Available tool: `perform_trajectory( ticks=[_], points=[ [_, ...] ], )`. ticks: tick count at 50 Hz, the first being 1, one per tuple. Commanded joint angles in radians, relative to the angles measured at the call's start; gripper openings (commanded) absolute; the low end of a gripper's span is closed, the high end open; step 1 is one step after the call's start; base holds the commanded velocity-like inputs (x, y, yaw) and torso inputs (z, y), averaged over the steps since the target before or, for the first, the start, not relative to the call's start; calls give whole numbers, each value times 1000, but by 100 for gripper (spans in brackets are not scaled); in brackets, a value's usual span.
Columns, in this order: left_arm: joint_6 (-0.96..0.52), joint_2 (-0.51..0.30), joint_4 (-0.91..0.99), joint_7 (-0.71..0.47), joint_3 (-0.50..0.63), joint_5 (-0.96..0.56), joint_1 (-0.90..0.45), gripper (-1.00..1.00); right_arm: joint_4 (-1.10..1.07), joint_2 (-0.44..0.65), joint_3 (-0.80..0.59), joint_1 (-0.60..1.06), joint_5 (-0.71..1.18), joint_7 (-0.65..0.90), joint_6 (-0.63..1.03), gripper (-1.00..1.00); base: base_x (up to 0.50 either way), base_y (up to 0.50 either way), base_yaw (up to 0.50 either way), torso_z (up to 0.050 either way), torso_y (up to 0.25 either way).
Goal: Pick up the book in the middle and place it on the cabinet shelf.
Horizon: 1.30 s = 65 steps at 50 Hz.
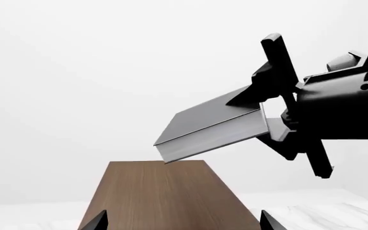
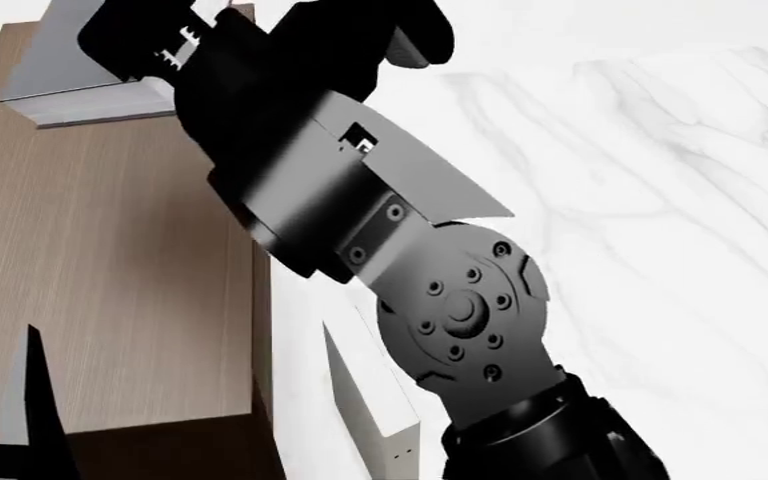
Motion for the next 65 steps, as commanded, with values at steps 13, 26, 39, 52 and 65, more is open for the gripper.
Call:
perform_trajectory(
  ticks=[13, 26, 39, 52, 65],
  points=[
    [7, -7, -4, -8, 2, -9, -3, 100, -7, -5, -255, 13, 134, -95, -177, -100, 0, 0, 0, 1, 2],
    [6, -11, -4, -15, 7, -9, -7, 100, 10, 8, -356, -16, 157, -132, -216, -100, 0, 0, 0, 0, 2],
    [-1, -16, 5, -26, 5, -16, -8, 100, 45, 21, -409, -33, 156, -156, -235, -100, 0, 0, 0, 0, 1],
    [6, -22, 5, -30, 5, -19, -6, 100, 49, 31, -432, -45, 165, -162, -251, -100, 0, 0, 0, 0, 0],
    [4, -27, 10, -37, 8, -22, -8, 100, 18, 45, -442, -33, 166, -174, -261, 100, 0, 0, 0, 0, 0]
  ],
)
